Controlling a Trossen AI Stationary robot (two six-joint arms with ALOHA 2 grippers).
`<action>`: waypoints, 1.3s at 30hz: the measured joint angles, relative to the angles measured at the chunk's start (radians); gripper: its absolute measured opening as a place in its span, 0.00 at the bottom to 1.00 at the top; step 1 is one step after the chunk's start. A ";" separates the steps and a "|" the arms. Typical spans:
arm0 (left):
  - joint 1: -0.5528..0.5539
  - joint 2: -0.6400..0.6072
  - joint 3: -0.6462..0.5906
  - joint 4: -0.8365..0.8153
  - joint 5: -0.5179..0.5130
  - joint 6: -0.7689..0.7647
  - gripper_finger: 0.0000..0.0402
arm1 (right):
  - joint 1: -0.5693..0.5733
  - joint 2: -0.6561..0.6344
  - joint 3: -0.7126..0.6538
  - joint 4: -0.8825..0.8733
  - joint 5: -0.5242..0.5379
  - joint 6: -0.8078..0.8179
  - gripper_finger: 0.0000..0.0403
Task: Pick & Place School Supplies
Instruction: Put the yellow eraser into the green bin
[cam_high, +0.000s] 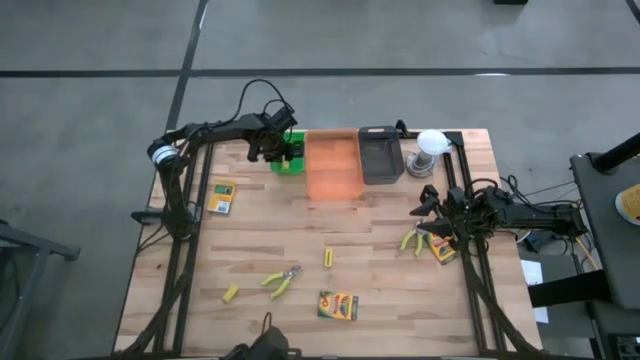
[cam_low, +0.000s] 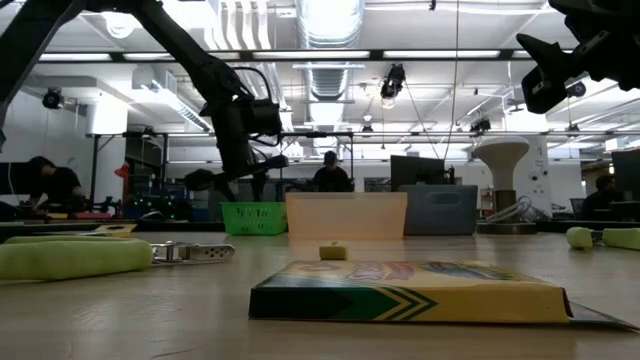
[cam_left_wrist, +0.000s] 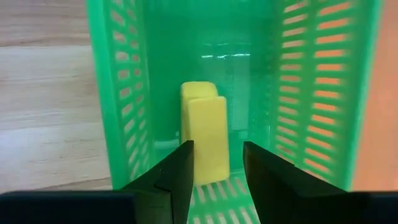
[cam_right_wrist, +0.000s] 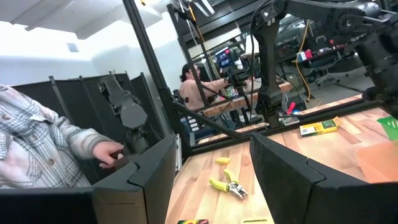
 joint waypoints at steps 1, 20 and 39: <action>0.000 -0.002 0.013 0.001 0.000 0.005 0.35 | 0.000 0.000 0.000 0.000 0.000 0.000 0.50; -0.189 -0.196 0.248 0.130 -0.182 0.372 0.36 | 0.000 0.000 0.000 0.000 0.000 0.000 0.50; -0.616 -0.667 -0.224 0.268 -0.537 0.244 0.36 | 0.000 0.000 0.000 0.000 0.000 0.000 0.50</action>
